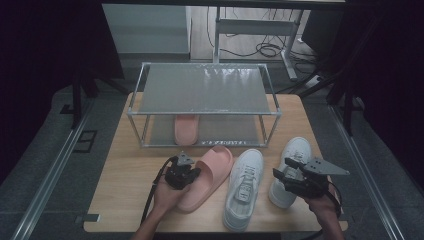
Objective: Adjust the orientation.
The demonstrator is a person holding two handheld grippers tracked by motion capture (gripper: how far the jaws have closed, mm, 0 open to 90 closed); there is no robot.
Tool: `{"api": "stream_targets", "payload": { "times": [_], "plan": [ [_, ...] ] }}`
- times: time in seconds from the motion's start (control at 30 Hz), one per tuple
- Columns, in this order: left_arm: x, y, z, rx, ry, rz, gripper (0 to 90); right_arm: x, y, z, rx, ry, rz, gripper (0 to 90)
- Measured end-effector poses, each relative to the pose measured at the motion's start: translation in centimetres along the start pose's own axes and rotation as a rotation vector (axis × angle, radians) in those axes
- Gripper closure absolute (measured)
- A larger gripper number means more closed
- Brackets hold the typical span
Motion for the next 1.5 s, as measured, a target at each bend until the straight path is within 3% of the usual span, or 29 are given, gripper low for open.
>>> {"api": "stream_targets", "payload": {
  "times": [0.17, 0.53, 0.7, 0.87, 1.13, 1.5],
  "plan": [
    [-0.9, 0.1, 0.0, 0.005, 0.023, -0.007, 90.0, 0.0, -0.1, 0.1, -0.003, 0.001, 0.0, 39.0],
    [-0.9, 1.7, -0.3, 0.044, 0.022, 0.004, 80.1, 0.0, -0.3, 0.2, -0.009, -0.002, -0.003, 39.0],
    [-0.6, 2.3, -0.1, 0.04, 0.011, 0.021, 63.5, -0.1, -0.2, 0.2, -0.006, -0.001, -0.002, 39.0],
    [0.0, 2.9, -0.1, 0.04, 0.021, 0.058, 54.8, -0.1, -0.3, 0.2, -0.01, 0.003, -0.003, 39.0],
    [1.1, 4.1, 0.4, 0.052, 0.023, 0.09, 52.1, 0.1, -0.2, 0.2, -0.007, 0.003, 0.001, 39.0],
    [2.0, 4.0, 1.0, 0.036, 0.005, 0.084, 51.7, 0.0, -0.2, 0.2, -0.006, 0.005, 0.001, 39.0]
  ]
}}
Point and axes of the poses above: each handheld gripper's, and its own axes: y roughly backward along the jaws, z roughly out of its underside, x roughly to its right, the point moved 10 cm from there along -y, roughly forward along the jaws, and after that the axes turned 5 degrees about -z, right-handed, at the moved point
